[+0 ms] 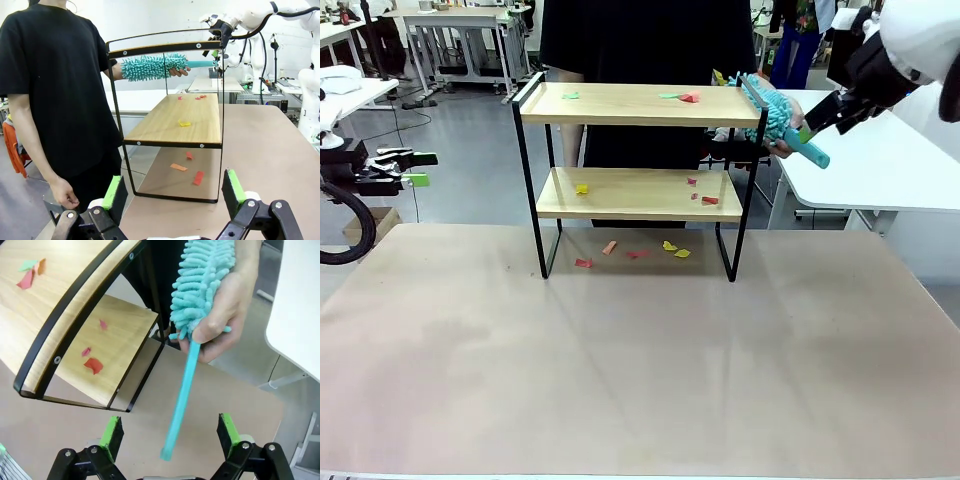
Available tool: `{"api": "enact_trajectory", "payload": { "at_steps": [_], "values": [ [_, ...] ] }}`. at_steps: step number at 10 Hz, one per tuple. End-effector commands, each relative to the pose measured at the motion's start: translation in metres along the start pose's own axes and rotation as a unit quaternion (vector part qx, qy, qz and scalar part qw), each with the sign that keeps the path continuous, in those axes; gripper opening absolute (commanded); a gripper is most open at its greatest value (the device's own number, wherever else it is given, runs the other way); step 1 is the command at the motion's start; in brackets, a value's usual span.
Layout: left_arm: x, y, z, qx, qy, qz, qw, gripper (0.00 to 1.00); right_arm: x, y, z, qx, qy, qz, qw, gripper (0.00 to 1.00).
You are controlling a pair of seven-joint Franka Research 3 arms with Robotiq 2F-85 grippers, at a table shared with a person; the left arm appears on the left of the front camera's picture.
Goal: Clean the shelf.
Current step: Pick up the Duster handed by the human.
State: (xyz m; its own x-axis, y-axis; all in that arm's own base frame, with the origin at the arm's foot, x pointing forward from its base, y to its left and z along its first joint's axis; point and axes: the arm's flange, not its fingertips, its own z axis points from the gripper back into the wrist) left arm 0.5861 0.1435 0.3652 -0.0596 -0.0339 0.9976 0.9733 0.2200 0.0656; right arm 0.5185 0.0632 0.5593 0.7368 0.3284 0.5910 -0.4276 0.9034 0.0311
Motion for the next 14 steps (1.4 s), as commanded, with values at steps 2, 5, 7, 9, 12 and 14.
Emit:
{"api": "enact_trajectory", "payload": {
  "at_steps": [2,5,7,9,12,14],
  "values": [
    [0.002,-0.001,0.0,-0.003,0.004,-0.007,1.0,1.0,0.005,0.008,-0.023,-0.04,0.021,-0.015,0.999,1.0],
    [0.002,-0.001,0.0,-0.003,0.004,-0.007,1.0,1.0,0.007,0.008,-0.038,-0.031,0.026,-0.024,0.999,1.0],
    [0.002,-0.001,0.0,-0.003,0.004,-0.007,1.0,1.0,0.005,0.006,-0.037,-0.039,0.017,-0.037,0.998,0.81],
    [0.002,-0.001,0.0,-0.003,0.004,-0.007,1.0,1.0,0.006,0.003,-0.033,-0.042,0.016,-0.038,0.998,0.21],
    [0.002,-0.001,0.0,-0.003,0.004,-0.007,1.0,1.0,0.005,0.003,-0.033,-0.047,0.028,-0.045,0.998,0.0],
    [0.002,-0.001,0.0,-0.003,0.004,-0.007,1.0,1.0,0.005,0.003,-0.032,-0.058,0.03,-0.055,0.996,0.0]
  ]
}}
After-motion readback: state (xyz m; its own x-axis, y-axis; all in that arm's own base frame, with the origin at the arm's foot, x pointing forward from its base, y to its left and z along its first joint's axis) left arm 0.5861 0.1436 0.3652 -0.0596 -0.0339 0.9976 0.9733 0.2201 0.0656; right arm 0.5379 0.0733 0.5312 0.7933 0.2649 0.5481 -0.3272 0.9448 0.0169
